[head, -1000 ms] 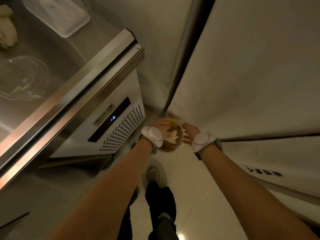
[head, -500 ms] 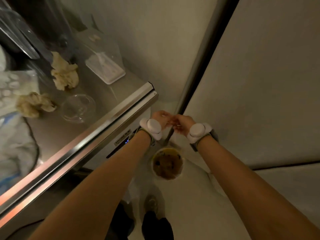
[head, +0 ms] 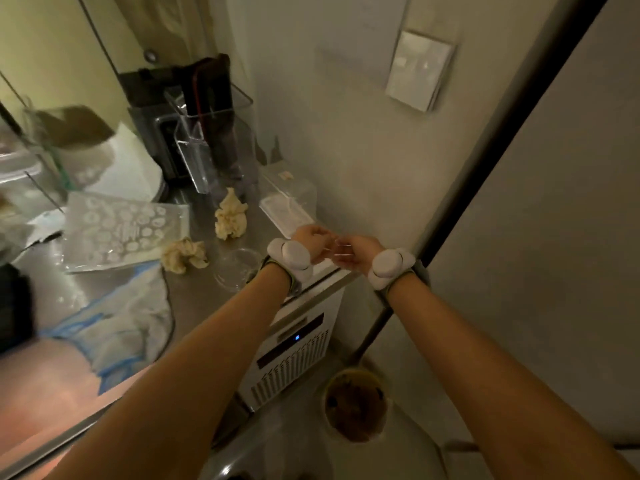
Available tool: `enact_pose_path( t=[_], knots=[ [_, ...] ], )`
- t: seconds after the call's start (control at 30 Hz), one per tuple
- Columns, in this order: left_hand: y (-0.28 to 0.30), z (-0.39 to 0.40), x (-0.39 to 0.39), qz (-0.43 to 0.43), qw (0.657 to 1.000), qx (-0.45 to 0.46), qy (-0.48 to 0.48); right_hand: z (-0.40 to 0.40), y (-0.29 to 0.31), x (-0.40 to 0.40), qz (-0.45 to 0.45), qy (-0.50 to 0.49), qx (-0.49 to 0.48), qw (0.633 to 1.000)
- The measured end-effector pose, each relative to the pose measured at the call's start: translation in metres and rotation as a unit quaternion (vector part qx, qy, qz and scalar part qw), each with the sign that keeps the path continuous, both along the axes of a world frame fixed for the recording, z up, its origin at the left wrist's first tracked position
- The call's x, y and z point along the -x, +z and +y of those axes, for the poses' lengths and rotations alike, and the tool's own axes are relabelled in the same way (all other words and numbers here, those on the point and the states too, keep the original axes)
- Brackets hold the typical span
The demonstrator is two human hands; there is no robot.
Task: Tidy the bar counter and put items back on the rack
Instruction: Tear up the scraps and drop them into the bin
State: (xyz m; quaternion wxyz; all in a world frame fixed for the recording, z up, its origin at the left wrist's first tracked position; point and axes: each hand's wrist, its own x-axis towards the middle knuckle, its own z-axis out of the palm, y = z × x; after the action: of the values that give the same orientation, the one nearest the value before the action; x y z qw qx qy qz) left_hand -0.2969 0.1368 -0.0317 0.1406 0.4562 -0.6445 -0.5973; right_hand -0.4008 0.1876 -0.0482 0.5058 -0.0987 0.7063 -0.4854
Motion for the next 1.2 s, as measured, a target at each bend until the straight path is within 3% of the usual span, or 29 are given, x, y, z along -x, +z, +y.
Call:
enact_pose_path(
  t=[0.23, 0.53, 0.97, 1.2],
  knots=[
    [0.014, -0.050, -0.063, -0.012, 0.997, 0.007, 0.080, -0.054, 0.018, -0.058, 0.020, 0.096, 0.006, 0.995],
    [0.004, -0.110, -0.164, -0.082, 0.966, 0.023, 0.245, -0.109, 0.012, -0.150, -0.028, 0.196, -0.024, 0.980],
    [-0.038, -0.122, -0.202, -0.130, 0.965, -0.116, 0.197, -0.141, -0.010, -0.190, -0.012, 0.256, -0.066, 0.964],
    [-0.039, -0.121, -0.197, -0.093, 0.971, -0.103, 0.197, -0.137, -0.007, -0.190, 0.009, 0.260, -0.055, 0.964]
  ],
)
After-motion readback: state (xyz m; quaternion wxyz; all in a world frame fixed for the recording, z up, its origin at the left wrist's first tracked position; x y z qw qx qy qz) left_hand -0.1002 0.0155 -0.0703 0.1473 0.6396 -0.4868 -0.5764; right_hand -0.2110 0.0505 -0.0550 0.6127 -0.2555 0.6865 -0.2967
